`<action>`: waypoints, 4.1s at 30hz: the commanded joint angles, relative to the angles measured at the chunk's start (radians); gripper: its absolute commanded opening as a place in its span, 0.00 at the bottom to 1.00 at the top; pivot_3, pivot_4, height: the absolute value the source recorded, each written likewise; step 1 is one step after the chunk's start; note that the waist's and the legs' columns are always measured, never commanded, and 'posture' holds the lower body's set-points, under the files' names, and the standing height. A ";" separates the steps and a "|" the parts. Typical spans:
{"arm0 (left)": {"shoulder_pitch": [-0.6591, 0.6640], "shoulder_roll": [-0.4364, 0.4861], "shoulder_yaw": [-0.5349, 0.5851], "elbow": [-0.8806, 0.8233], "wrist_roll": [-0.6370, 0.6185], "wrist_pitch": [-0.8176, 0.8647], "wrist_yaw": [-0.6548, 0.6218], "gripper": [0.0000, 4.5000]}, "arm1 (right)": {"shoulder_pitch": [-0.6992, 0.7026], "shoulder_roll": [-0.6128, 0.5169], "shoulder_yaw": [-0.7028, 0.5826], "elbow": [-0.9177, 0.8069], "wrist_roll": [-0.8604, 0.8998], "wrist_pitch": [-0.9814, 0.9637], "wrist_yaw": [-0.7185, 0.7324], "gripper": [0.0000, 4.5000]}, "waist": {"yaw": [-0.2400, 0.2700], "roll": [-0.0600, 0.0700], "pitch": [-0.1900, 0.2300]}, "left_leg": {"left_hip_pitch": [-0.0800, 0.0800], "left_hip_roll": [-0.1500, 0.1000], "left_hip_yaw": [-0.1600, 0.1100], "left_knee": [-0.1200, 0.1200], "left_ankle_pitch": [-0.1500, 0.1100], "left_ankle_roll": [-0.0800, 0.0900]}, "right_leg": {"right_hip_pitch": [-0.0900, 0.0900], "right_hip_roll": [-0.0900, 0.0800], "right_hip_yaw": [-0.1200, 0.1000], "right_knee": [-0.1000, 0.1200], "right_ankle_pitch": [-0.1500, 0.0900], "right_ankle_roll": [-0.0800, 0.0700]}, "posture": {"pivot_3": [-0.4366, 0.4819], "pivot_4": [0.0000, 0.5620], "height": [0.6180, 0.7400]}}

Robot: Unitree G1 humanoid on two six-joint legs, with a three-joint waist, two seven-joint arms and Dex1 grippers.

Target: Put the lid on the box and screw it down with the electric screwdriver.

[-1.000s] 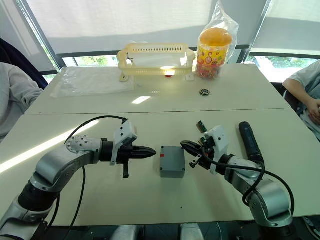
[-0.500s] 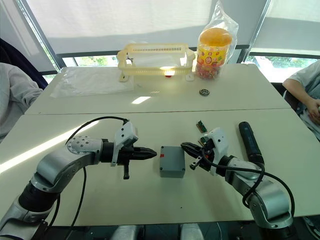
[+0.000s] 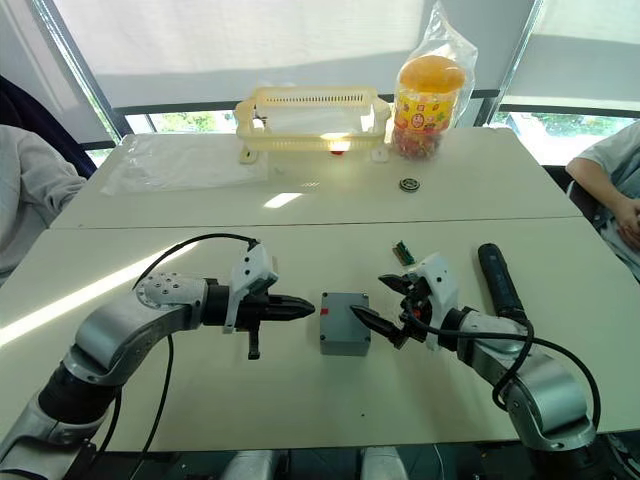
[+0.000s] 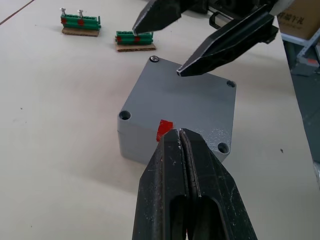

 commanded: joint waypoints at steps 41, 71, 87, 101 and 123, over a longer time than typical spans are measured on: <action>0.054 -0.097 -0.058 -0.353 -0.121 0.141 0.235 0.00 | -0.855 -0.509 0.727 1.305 -0.490 0.389 0.746 0.88 | -0.001 0.004 0.001 | -0.001 -0.001 0.005 0.001 0.000 0.000 | -0.002 0.000 0.004 -0.003 0.000 0.000 | 0.48 0.27 1.00; -0.119 0.021 -0.039 0.074 -0.012 -0.113 -0.035 0.00 | -0.528 0.481 -0.656 -0.190 -0.390 0.207 -0.227 0.40 | -0.006 0.012 -0.002 | -0.002 -0.002 0.003 -0.002 0.004 -0.007 | -0.012 0.001 0.008 0.015 0.000 0.003 | 0.48 0.27 1.00; -0.094 -0.098 -0.121 0.099 0.089 -0.147 -0.001 0.00 | -0.018 0.577 -0.174 -0.226 -0.180 -0.135 -0.150 0.40 | -0.005 0.011 -0.003 | -0.002 -0.002 0.003 -0.001 0.004 -0.007 | -0.010 0.000 0.008 0.014 0.000 0.003 | 0.48 0.27 1.00; -0.076 -0.122 -0.200 0.171 0.201 -0.203 -0.043 0.00 | 0.071 0.507 -0.079 -0.245 -0.145 -0.198 -0.230 0.40 | -0.004 0.011 -0.003 | -0.001 -0.002 0.003 -0.002 0.004 -0.007 | -0.010 0.000 0.007 0.014 -0.001 0.003 | 0.48 0.27 1.00; -0.061 -0.125 -0.194 0.163 0.207 -0.194 -0.055 0.00 | 0.086 0.441 -0.038 -0.229 -0.108 -0.233 -0.286 0.40 | -0.004 0.011 -0.003 | -0.001 -0.002 0.002 -0.002 0.004 -0.007 | -0.010 0.000 0.007 0.014 -0.001 0.003 | 0.48 0.27 1.00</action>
